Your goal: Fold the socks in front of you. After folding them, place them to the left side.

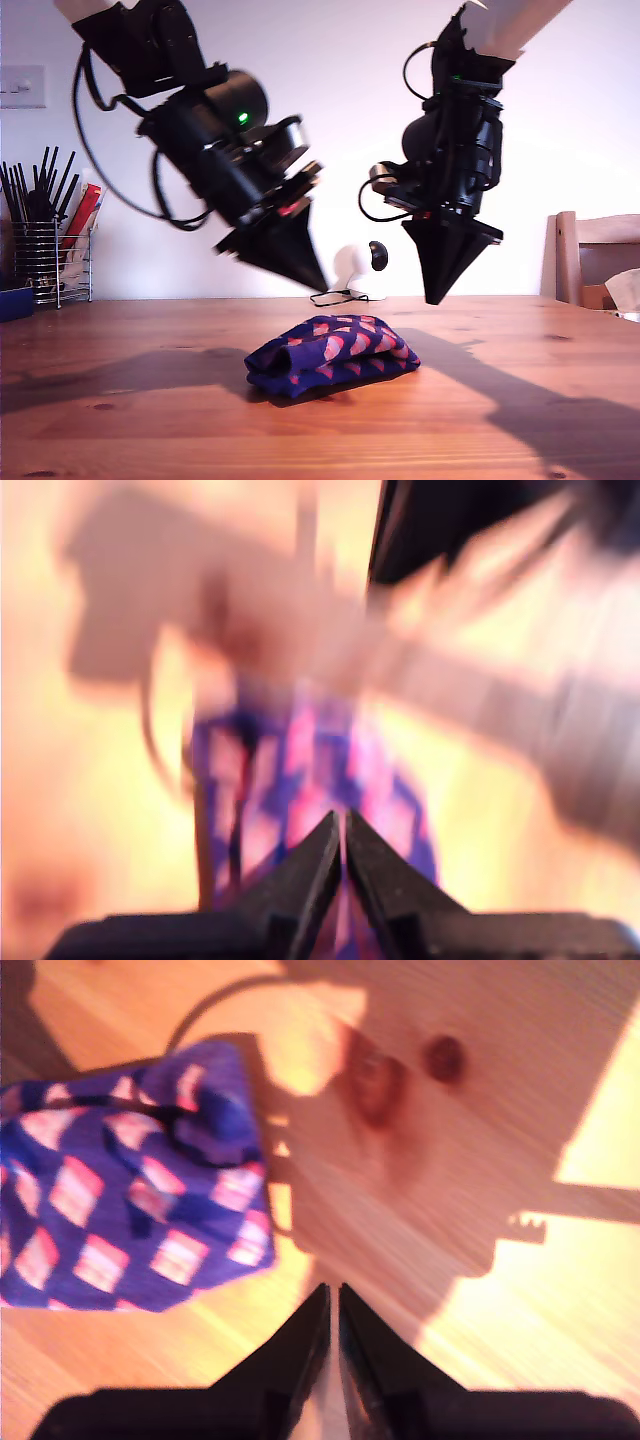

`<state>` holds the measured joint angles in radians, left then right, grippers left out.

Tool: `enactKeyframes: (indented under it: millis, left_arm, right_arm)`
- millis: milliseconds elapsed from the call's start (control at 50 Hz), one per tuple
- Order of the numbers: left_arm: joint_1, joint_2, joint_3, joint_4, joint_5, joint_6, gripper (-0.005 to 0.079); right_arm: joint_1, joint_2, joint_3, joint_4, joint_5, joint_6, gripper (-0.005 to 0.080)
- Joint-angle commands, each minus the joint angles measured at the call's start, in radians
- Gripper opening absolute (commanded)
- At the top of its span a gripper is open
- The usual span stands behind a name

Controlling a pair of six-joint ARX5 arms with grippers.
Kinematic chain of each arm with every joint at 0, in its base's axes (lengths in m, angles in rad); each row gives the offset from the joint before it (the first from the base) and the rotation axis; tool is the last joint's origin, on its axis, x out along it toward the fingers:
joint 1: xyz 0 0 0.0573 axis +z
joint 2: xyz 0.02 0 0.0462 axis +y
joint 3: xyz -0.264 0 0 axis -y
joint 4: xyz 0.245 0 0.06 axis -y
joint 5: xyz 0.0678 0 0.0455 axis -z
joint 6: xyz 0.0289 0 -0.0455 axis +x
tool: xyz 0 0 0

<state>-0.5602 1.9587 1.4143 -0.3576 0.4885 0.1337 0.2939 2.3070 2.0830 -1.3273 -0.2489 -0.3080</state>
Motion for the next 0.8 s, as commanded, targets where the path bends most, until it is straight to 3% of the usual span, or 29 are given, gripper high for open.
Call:
enactKeyframes:
  millis: [0, 160, 460, 780]
  left_arm:
    - [-0.008, 0.041, -0.013, 0.035, 0.002, -0.007, -0.0019]
    - [-0.027, 0.099, -0.013, 0.095, 0.002, -0.005, -0.0019]
    - [-0.049, 0.196, -0.013, 0.085, -0.002, 0.005, -0.0019]
    - [-0.017, 0.204, -0.014, 0.010, -0.136, 0.067, -0.0019]
  right_arm:
    - [-0.010, -0.012, -0.002, -0.004, -0.003, -0.003, -0.0011]
    - [-0.036, -0.012, -0.002, -0.005, -0.002, -0.003, -0.0011]
    - [-0.061, -0.012, -0.002, -0.005, -0.001, -0.003, -0.0011]
    - [-0.060, -0.012, -0.002, -0.005, -0.003, -0.003, -0.0011]
